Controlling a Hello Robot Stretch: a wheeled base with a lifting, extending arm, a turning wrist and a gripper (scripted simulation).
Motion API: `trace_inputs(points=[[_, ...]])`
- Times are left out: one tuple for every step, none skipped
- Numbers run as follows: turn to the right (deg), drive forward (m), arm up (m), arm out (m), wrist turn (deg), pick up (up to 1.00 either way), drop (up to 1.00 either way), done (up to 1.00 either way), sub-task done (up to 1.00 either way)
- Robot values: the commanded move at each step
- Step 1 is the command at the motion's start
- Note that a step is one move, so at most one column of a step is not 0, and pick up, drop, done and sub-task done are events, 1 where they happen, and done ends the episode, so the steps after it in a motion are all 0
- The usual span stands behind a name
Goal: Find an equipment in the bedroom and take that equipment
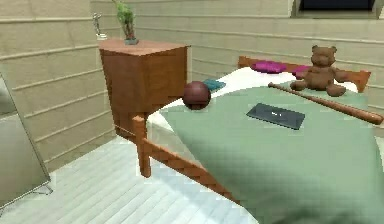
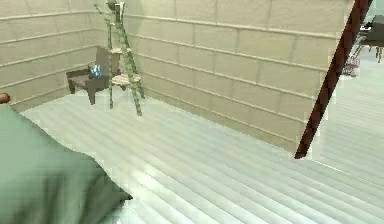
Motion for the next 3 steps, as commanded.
trace_inputs(points=[[0.0, 0.4, 0.0, 0.0, 0.0, 0.0, 0.0, 0.0, 0.0], [-45.0, 0.0, 0.0, 0.0, 0.0, 0.0, 0.0, 0.0, 0.0], [-39.0, 0.0, 0.0, 0.0, 0.0, 0.0, 0.0, 0.0, 0.0]])
